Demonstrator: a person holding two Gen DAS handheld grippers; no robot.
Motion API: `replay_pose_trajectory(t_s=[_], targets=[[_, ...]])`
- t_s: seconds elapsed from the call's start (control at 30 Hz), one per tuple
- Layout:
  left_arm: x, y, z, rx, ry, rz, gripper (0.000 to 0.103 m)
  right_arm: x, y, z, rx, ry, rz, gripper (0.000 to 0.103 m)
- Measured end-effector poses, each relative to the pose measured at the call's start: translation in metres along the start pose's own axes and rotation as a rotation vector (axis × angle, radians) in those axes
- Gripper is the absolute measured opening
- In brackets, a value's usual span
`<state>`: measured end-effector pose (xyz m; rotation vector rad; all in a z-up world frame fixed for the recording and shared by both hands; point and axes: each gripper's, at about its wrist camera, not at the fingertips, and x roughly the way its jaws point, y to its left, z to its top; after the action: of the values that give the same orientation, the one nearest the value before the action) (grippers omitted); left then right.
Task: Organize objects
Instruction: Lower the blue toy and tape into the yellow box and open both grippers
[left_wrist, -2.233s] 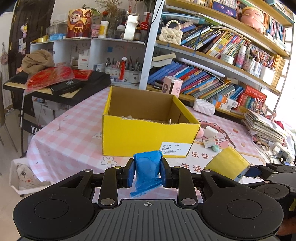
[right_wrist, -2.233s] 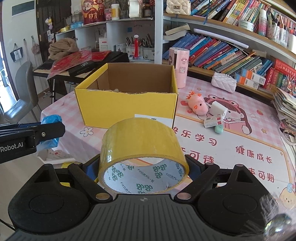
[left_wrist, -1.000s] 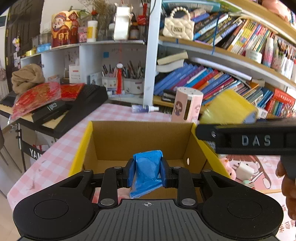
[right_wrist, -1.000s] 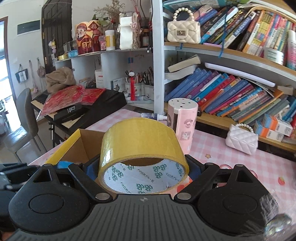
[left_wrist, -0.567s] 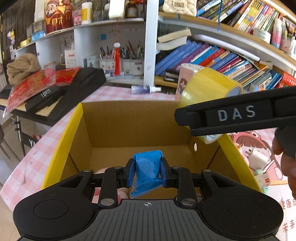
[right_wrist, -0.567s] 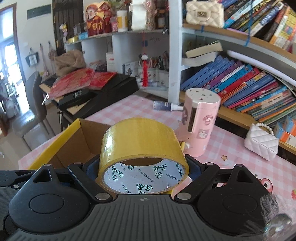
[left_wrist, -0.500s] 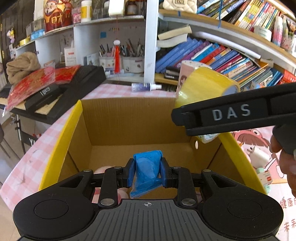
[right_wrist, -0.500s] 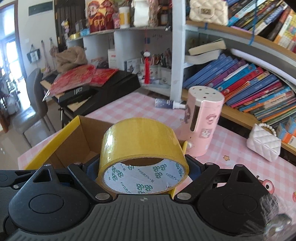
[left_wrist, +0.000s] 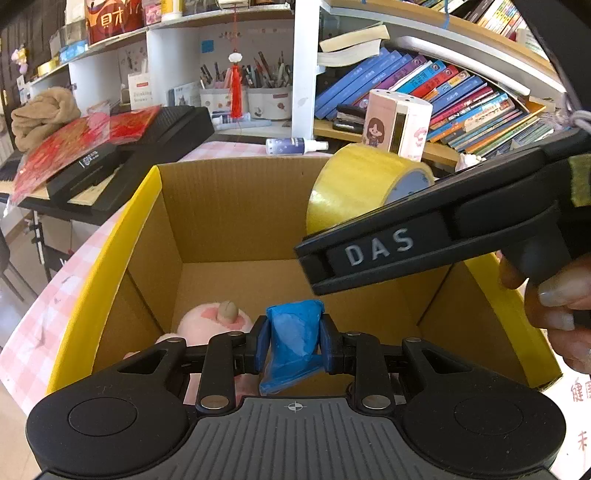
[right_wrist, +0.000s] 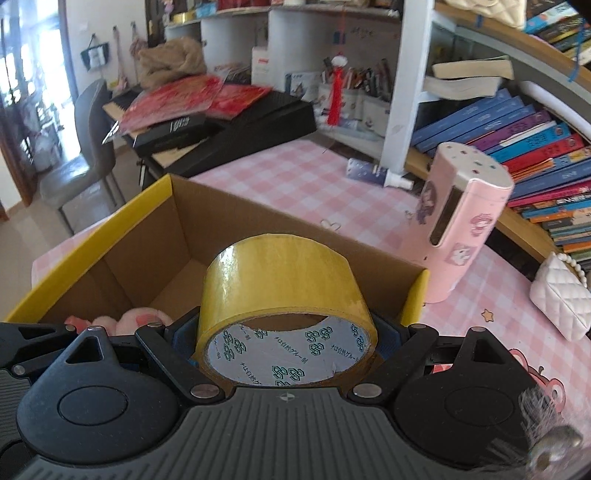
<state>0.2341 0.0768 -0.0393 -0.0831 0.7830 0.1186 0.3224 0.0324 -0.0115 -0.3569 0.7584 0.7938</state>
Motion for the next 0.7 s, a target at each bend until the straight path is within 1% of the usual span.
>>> replay_pose_trajectory(t_s=[0.43,0.57,0.63,0.7], targets=[[0.001,-0.001,-0.002,-0.016,0.01,0.01,0.027,0.02,0.01,0.0,-0.076,0.101,0.032,0.09],[-0.001,-0.001,-0.003,-0.017,0.008,0.007,0.029,0.024,0.011,0.0,-0.094,0.128,0.037,0.09],[-0.002,-0.002,-0.004,-0.019,0.005,0.004,0.033,0.025,0.012,0.001,-0.097,0.137,0.039,0.09],[-0.005,-0.002,-0.005,-0.023,-0.006,0.005,0.044,0.026,0.012,0.001,-0.103,0.142,0.04,0.09]])
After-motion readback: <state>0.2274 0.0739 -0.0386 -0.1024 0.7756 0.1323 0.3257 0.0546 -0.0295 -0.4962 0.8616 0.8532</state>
